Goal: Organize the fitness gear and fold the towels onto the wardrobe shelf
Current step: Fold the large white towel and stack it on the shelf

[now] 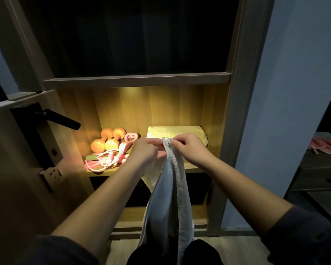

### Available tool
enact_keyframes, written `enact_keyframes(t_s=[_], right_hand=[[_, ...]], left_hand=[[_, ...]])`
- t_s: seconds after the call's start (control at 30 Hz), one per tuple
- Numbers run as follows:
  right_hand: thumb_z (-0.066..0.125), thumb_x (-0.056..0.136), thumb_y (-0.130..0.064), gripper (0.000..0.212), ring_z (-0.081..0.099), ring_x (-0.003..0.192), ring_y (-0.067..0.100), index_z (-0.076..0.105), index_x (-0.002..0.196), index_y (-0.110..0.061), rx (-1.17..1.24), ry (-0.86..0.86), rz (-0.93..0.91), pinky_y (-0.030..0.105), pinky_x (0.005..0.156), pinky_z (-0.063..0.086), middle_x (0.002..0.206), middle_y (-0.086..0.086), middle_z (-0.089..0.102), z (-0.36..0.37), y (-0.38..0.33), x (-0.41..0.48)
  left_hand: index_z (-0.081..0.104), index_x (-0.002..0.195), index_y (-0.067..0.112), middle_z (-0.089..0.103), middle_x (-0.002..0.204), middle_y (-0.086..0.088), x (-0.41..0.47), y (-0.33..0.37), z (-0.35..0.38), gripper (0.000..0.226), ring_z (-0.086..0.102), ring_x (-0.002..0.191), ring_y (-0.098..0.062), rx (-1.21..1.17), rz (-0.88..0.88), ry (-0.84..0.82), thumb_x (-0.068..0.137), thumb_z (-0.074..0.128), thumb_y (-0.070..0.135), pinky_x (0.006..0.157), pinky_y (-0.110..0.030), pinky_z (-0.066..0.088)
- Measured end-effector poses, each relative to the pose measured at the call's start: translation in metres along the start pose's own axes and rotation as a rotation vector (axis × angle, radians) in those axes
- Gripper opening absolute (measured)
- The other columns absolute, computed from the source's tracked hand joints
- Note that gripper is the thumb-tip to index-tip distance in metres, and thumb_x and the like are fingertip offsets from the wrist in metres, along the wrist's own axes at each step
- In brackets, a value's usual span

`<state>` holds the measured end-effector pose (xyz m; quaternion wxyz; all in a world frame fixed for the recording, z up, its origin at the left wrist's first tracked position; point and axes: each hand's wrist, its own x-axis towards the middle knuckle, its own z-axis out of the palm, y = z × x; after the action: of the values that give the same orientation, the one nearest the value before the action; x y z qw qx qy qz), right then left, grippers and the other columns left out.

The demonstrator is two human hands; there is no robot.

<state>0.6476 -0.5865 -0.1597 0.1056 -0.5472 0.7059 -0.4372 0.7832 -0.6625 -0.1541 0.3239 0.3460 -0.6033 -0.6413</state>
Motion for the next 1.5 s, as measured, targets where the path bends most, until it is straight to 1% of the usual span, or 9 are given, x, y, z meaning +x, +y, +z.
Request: enact_keyframes(t_s=[0.17, 0.33, 0.4, 0.5, 0.77, 0.83, 0.97, 1.2, 1.5], right_hand=[[0.07, 0.088, -0.026, 0.018, 0.062, 0.079, 0.008, 0.075, 0.099, -0.012, 0.0, 0.017, -0.028, 0.027, 0.069, 0.049, 0.083, -0.004, 0.07, 0.001, 0.009, -0.005], [0.075, 0.085, -0.024, 0.017, 0.066, 0.082, 0.013, 0.076, 0.096, -0.012, 0.016, 0.061, -0.026, 0.034, 0.075, 0.053, 0.085, -0.001, 0.072, 0.0, 0.013, -0.006], [0.075, 0.085, -0.022, 0.015, 0.067, 0.084, 0.015, 0.076, 0.096, -0.011, 0.063, 0.059, -0.015, 0.036, 0.078, 0.055, 0.085, -0.001, 0.073, -0.001, 0.013, -0.007], [0.074, 0.086, -0.021, 0.016, 0.068, 0.086, 0.016, 0.076, 0.099, -0.011, 0.129, 0.0, -0.007, 0.036, 0.08, 0.057, 0.087, -0.001, 0.073, -0.002, 0.013, -0.01], [0.064, 0.093, -0.021, 0.018, 0.061, 0.074, 0.005, 0.075, 0.1, -0.009, 0.139, 0.006, -0.054, 0.022, 0.064, 0.046, 0.08, -0.006, 0.069, 0.001, 0.013, -0.02], [0.064, 0.093, -0.021, 0.019, 0.062, 0.076, 0.005, 0.075, 0.103, -0.009, 0.164, 0.017, -0.04, 0.02, 0.067, 0.046, 0.083, -0.006, 0.07, 0.001, 0.015, -0.022], [0.063, 0.093, -0.021, 0.02, 0.066, 0.087, 0.012, 0.075, 0.105, -0.01, 0.203, 0.03, -0.016, 0.03, 0.078, 0.053, 0.091, -0.002, 0.073, 0.002, 0.015, -0.025], [0.064, 0.093, -0.024, 0.02, 0.068, 0.09, 0.021, 0.076, 0.098, -0.009, 0.223, 0.08, 0.015, 0.047, 0.085, 0.055, 0.089, 0.002, 0.074, 0.005, 0.012, -0.027], [0.063, 0.093, -0.018, 0.019, 0.068, 0.091, 0.021, 0.076, 0.102, -0.007, 0.22, 0.094, 0.001, 0.048, 0.086, 0.054, 0.092, 0.005, 0.074, 0.004, 0.012, -0.03]], left_hand=[[0.066, 0.104, -0.01, 0.071, 0.092, -0.02, -0.004, 0.002, -0.003, 0.057, 0.074, 0.074, -0.017, 0.026, 0.029, -0.121, 0.073, 0.022, -0.03, 0.067, -0.022, 0.059], [0.07, 0.105, -0.003, 0.074, 0.092, -0.014, -0.004, 0.004, -0.007, 0.05, 0.075, 0.08, -0.021, 0.124, 0.036, -0.234, 0.082, 0.033, -0.028, 0.064, -0.021, 0.057], [0.072, 0.104, 0.002, 0.076, 0.089, -0.007, -0.002, 0.002, -0.011, 0.031, 0.075, 0.08, -0.019, 0.208, 0.111, -0.215, 0.089, 0.051, -0.016, 0.064, -0.02, 0.057], [0.075, 0.091, 0.01, 0.073, 0.082, -0.002, 0.001, -0.005, -0.015, 0.012, 0.074, 0.073, -0.018, 0.335, 0.266, -0.13, 0.083, 0.073, 0.001, 0.064, -0.022, 0.058], [0.074, 0.085, 0.017, 0.072, 0.08, 0.0, -0.004, -0.021, -0.01, 0.005, 0.073, 0.083, -0.021, 0.298, 0.344, -0.055, 0.082, 0.077, 0.015, 0.072, -0.031, 0.061], [0.074, 0.082, 0.02, 0.072, 0.079, 0.0, -0.007, -0.022, -0.008, 0.007, 0.073, 0.083, -0.021, 0.288, 0.339, -0.043, 0.082, 0.077, 0.014, 0.073, -0.033, 0.061], [0.074, 0.082, 0.018, 0.073, 0.076, 0.001, -0.008, -0.024, -0.004, 0.007, 0.072, 0.077, -0.019, 0.342, 0.349, 0.029, 0.083, 0.074, 0.012, 0.078, -0.045, 0.061], [0.073, 0.082, 0.019, 0.072, 0.074, 0.004, -0.014, -0.025, 0.001, 0.003, 0.071, 0.072, -0.013, 0.395, 0.38, 0.1, 0.082, 0.074, 0.016, 0.076, -0.044, 0.061], [0.074, 0.086, 0.012, 0.072, 0.075, 0.002, -0.016, -0.027, 0.005, 0.004, 0.071, 0.07, -0.01, 0.46, 0.451, 0.064, 0.087, 0.071, 0.013, 0.069, -0.025, 0.059]])
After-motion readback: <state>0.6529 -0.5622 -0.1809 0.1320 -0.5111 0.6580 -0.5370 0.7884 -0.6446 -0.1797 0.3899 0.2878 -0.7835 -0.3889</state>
